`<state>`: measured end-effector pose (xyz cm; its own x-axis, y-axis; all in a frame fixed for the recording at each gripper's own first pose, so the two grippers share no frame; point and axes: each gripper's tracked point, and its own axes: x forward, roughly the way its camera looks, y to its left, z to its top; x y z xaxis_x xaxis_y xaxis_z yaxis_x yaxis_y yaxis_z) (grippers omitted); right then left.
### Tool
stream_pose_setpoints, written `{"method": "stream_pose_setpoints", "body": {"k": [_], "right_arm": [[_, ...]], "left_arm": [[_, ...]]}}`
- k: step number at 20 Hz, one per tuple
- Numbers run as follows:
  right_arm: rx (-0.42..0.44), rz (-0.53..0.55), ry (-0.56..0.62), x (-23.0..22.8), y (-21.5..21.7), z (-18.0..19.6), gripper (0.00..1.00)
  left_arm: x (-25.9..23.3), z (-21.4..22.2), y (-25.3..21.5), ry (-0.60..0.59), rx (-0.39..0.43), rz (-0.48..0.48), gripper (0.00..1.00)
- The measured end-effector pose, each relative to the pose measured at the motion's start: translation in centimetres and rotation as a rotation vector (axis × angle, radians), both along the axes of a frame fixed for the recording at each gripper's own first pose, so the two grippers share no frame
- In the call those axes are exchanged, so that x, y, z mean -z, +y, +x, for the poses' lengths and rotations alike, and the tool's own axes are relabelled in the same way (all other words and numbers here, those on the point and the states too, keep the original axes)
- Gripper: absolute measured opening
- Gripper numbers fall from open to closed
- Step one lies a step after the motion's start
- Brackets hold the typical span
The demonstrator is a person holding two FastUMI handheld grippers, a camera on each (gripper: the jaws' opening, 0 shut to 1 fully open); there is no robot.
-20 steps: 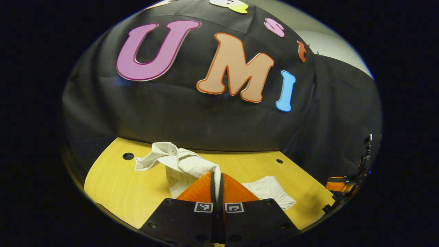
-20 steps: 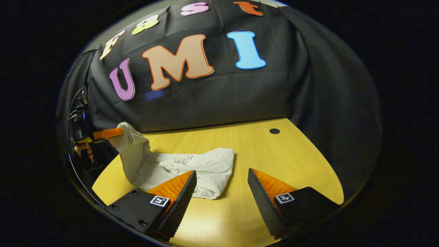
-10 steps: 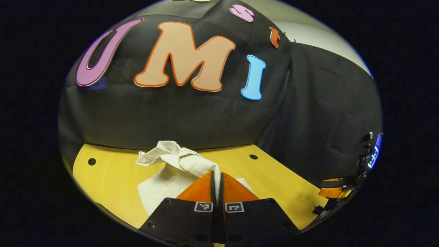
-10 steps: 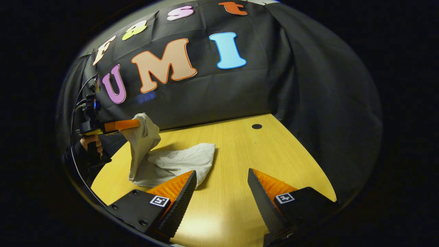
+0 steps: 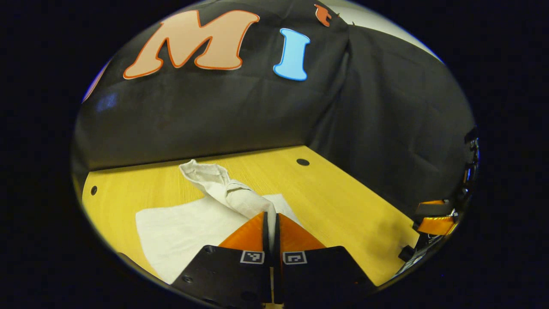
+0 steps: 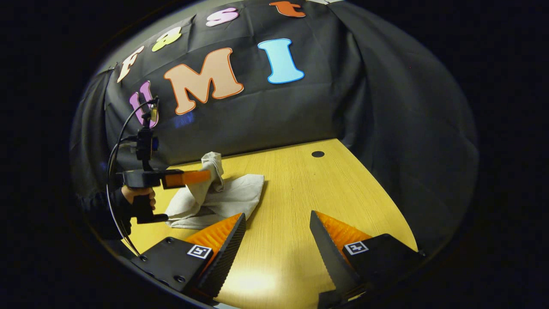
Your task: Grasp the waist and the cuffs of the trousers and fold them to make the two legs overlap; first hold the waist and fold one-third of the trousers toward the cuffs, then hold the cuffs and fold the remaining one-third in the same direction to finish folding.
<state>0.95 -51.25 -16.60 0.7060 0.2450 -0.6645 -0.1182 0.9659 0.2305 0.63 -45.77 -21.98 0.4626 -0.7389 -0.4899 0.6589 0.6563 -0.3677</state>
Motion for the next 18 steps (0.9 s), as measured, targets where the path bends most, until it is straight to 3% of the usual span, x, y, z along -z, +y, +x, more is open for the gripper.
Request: {"method": "stream_pose_setpoints", "body": {"k": [2,5,7,13,18], "right_arm": [[-0.022,0.0,-0.018,-0.5,0.5,0.7,0.96],[-0.076,0.0,-0.077,-2.1,2.8,2.3,0.96],[-0.112,-0.011,-0.142,-4.0,4.6,3.4,0.96],[-0.157,0.027,-0.33,-10.7,12.3,6.0,0.96],[-0.14,0.083,-0.453,-16.5,17.7,6.9,0.96]], "left_arm": [[0.3,-0.9,-0.2,-0.021,-0.003,0.02,0.31],[-2.0,-1.2,1.2,-0.074,-0.063,0.004,0.96],[-4.6,-0.6,4.2,-0.142,-0.148,0.006,0.95],[-15.2,1.7,20.2,-0.465,-0.473,0.103,0.94],[-18.7,2.1,30.1,-0.524,-0.633,0.18,0.94]]}}
